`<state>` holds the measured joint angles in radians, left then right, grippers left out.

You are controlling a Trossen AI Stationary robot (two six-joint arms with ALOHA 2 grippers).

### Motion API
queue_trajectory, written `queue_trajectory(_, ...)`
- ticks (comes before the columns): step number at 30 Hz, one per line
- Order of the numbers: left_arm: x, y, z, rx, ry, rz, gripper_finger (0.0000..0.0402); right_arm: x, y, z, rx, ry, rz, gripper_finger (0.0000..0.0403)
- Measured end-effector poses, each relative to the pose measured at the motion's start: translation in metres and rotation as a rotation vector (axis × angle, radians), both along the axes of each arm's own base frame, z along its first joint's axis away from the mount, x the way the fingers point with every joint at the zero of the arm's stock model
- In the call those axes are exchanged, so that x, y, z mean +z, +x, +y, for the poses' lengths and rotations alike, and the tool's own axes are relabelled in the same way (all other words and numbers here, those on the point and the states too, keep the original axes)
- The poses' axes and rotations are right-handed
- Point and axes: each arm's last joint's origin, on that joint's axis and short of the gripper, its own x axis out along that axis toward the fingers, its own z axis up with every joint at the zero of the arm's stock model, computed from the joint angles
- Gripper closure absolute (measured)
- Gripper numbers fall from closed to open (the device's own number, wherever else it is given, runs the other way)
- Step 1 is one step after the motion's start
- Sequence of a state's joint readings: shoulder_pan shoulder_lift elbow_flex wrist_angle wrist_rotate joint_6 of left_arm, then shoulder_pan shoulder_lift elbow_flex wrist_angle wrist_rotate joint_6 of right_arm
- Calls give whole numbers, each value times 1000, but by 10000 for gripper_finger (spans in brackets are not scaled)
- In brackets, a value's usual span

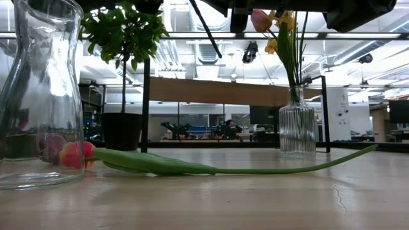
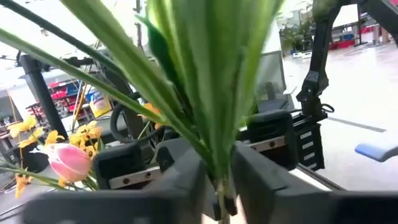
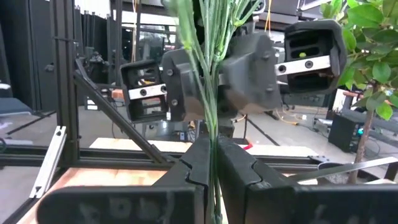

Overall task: Pick and place flowers into a vace then onto a shelf
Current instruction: Put the white flowers into the bottom transparent vase

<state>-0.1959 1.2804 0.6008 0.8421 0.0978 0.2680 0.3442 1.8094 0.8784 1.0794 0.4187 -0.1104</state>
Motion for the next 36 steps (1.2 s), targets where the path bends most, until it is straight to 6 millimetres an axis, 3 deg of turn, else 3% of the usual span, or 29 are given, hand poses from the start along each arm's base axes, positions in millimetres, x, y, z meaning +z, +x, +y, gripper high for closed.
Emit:
queue_trajectory(2,0,0,0,-1,0,-1,387,0,0,0,-1,-2,0,390)
queue_trajectory(9,3,-2,0,-1,-7,-6,400,1,0,0,-3,-8,7,383)
queue_trajectory(15,22,-15,3,-9,-52,-58,401,6,-9,-1,12,6,172,313)
queue_trajectory(24,35,-38,7,-38,-223,94,401,35,-34,-8,11,46,290,218)
queue_trajectory(30,48,-53,7,-66,-397,264,401,39,-44,-12,4,43,366,205)
queue_trajectory(36,76,-70,-15,-178,-373,313,402,34,-45,-12,0,35,390,204)
